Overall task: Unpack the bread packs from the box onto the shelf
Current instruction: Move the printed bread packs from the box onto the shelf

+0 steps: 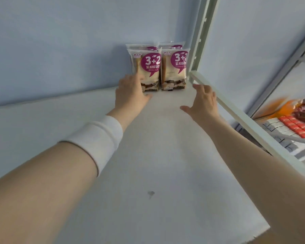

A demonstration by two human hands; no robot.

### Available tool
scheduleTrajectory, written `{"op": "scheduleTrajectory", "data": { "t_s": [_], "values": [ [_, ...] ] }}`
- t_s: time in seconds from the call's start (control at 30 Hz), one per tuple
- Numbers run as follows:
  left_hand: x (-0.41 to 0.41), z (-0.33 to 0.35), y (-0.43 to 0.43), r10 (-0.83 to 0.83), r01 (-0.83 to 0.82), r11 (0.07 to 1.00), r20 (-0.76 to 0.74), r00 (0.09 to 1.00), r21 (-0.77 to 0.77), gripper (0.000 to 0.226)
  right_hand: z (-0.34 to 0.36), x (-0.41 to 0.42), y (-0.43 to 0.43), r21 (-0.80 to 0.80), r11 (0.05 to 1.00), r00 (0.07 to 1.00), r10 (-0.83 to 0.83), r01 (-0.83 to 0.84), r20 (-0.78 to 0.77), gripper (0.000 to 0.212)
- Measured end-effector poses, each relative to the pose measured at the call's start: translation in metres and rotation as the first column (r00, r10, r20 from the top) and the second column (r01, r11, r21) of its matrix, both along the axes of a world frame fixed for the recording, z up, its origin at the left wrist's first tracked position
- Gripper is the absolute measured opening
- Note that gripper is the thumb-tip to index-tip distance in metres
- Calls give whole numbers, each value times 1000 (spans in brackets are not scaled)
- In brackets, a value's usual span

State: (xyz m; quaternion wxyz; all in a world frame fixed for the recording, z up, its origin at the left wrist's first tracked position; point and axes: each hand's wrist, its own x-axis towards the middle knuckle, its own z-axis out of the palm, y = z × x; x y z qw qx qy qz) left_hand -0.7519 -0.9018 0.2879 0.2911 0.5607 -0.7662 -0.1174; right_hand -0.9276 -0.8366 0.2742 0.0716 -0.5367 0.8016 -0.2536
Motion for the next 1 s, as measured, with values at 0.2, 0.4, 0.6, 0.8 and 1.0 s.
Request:
{"op": "scheduleTrajectory", "data": {
  "t_s": [0.2,0.4,0.6,0.8,1.0],
  "values": [
    [8,29,137,-293,293,950,626,723,106,45,14,34,149,189,981,975,-10,53,-222,64],
    [-34,45,256,-425,488,865,685,592,116,49,31,19,297,278,945,961,-102,174,-256,60],
    [-137,18,394,-617,662,720,629,474,208,49,6,-51,460,383,845,922,-292,373,-253,46],
    [-237,-55,531,-712,769,555,659,241,318,43,-56,-122,632,485,631,782,-582,606,-221,38],
    [-316,-141,595,-764,758,456,642,63,467,44,-129,-181,714,649,455,694,-703,610,-159,41]
  ]
}}
